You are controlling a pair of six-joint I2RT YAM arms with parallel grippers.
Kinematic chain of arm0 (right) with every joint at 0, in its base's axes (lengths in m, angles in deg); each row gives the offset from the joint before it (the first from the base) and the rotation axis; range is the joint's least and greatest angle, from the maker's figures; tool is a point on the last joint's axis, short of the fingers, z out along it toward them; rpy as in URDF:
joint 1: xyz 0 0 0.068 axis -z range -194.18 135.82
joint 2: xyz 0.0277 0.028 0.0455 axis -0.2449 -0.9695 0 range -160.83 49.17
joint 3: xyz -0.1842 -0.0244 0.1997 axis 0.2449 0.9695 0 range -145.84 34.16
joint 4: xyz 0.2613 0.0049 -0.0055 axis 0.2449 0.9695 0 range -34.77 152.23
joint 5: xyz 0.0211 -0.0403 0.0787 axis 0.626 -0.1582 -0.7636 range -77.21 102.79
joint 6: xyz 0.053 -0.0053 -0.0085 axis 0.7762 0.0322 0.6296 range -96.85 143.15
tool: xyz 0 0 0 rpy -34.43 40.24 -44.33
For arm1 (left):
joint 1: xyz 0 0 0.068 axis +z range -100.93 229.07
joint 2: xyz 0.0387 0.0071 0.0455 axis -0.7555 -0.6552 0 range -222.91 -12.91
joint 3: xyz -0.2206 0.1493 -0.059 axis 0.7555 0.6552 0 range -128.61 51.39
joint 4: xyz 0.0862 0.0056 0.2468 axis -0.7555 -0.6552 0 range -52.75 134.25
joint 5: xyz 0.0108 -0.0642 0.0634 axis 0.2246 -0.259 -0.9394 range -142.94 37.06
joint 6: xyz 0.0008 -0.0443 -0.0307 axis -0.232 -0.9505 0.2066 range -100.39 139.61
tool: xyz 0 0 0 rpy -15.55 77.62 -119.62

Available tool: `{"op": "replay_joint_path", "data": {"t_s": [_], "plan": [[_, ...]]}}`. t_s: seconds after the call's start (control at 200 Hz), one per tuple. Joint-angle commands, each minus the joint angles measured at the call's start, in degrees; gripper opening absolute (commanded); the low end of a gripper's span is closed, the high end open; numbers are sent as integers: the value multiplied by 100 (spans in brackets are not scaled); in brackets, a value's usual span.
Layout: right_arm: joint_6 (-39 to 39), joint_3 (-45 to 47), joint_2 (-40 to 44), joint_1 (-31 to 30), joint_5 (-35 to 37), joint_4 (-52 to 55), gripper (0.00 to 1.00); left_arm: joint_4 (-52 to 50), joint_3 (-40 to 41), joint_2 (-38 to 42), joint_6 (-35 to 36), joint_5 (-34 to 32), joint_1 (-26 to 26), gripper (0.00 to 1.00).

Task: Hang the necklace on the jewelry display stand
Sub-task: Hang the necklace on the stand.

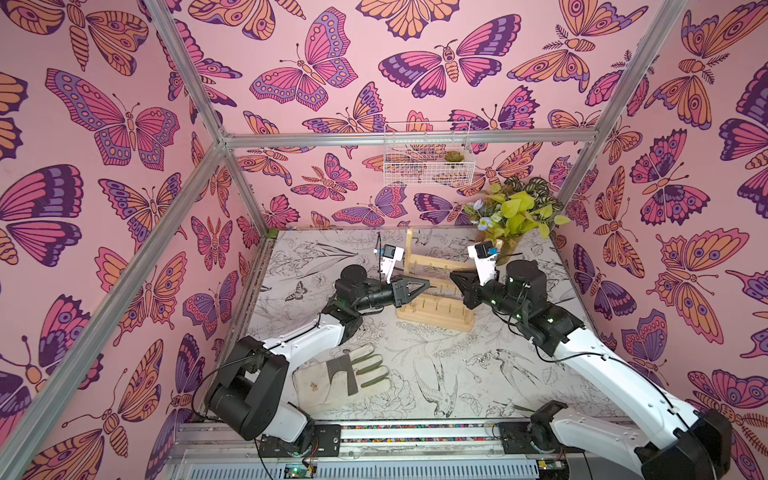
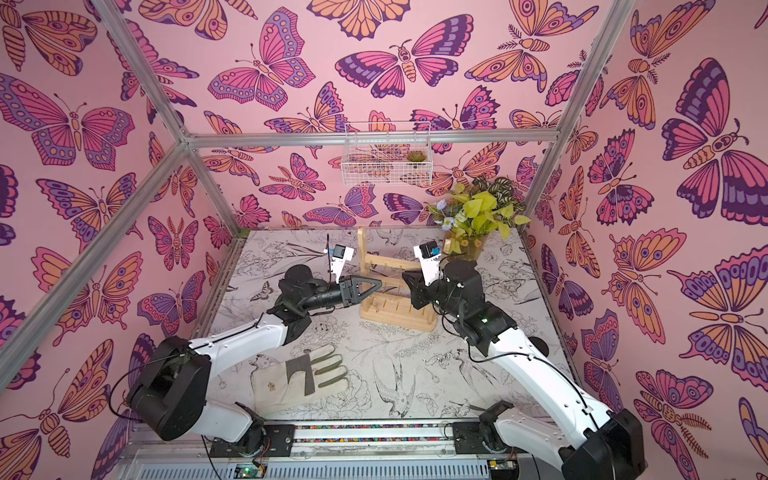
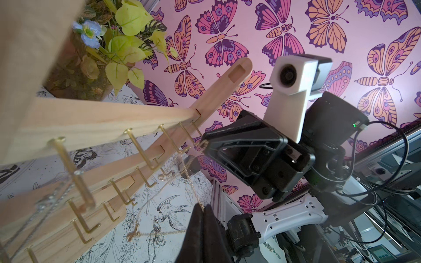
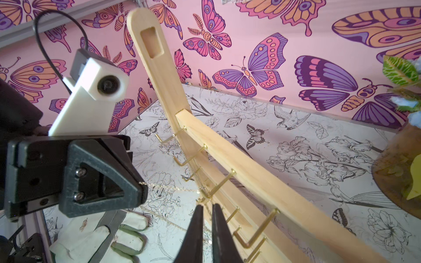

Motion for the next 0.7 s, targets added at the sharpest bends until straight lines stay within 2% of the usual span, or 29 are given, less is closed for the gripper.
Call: {"op": "replay_joint_path", "data": {"t_s": [0.0,0.26,0.371,0.696], "plan": [[79,4,50,30,-132,180,14,113,91,-33,31,-140,-46,0],[78,75,118,27,-284,410,18,113,158,-175,40,-292,-227,0],[371,281,365,25,-251,471,24,104,182,-217,24,-320,-247,0],[1461,1865,854,20,0,-1100,34,79,262,-277,31,-303,-285,0]]}}
